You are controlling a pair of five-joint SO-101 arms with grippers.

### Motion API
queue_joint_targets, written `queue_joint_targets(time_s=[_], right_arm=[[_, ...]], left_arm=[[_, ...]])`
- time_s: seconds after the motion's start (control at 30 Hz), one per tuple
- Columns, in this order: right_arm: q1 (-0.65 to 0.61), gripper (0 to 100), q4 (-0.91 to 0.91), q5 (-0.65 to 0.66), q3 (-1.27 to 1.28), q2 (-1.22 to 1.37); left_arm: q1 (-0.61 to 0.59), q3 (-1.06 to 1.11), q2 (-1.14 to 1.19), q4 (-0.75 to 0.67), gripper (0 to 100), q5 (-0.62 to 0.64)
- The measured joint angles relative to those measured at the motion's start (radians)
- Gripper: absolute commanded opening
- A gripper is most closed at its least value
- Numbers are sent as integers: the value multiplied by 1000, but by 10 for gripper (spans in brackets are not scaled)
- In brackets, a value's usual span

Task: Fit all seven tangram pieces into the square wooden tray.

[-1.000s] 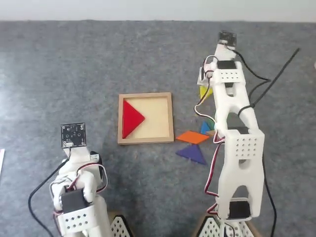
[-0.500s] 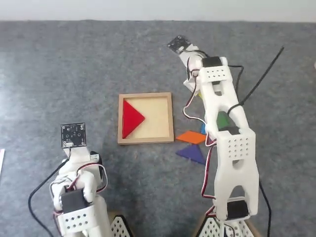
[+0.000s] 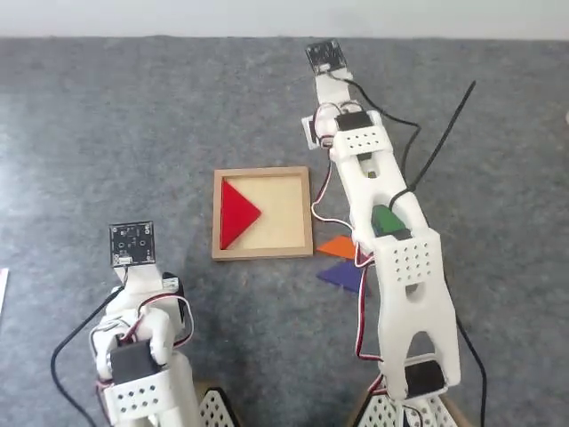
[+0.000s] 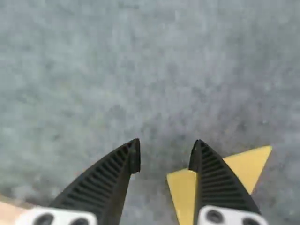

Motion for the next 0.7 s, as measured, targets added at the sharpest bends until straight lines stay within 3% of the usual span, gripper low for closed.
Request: queue_joint_targets(time_s=[0.17, 0.7], right_arm=[[23, 190, 54, 34, -8, 21], [15, 190, 706, 789, -43, -77]], left_arm=[[0, 0, 0, 0, 80, 0], [0, 0, 0, 0, 80, 0]])
